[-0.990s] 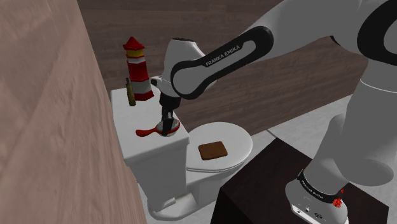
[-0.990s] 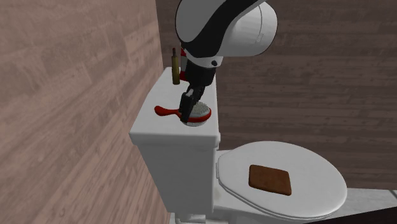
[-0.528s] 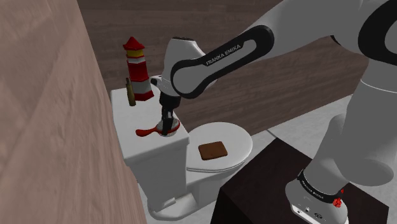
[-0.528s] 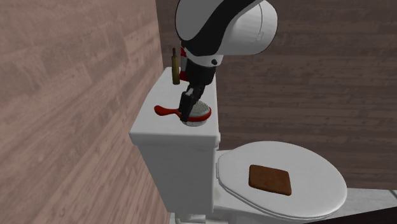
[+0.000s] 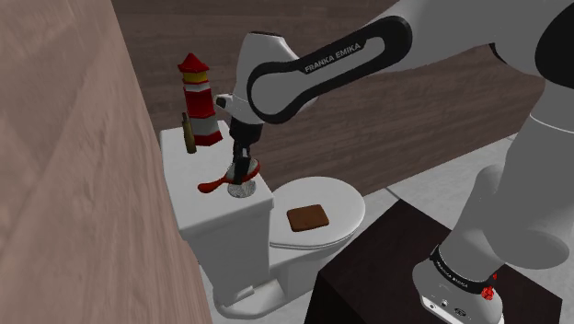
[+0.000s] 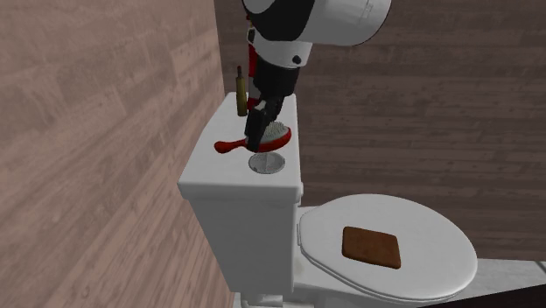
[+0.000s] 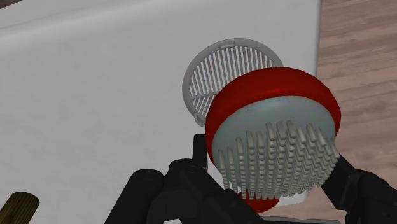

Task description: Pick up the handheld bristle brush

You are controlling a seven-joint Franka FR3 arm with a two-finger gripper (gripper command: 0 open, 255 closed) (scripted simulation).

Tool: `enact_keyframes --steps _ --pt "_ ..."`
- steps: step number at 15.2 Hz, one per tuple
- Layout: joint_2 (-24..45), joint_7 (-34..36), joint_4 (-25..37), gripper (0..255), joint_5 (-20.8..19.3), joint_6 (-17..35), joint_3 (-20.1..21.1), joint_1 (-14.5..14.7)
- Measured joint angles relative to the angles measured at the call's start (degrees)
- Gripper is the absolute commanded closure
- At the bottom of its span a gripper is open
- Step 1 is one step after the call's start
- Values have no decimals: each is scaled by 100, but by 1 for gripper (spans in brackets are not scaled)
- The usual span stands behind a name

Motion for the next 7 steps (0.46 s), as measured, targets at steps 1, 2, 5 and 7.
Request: enact_keyframes --steps 1,2,5,7 --pt "-14 20 72 255 -11 -85 -1 0" --pt "-37 32 121 255 -16 -156 -2 -1" --pt "-128 54 242 255 -24 -367 -10 -12" --pt "-158 77 332 255 -34 -484 -12 -13"
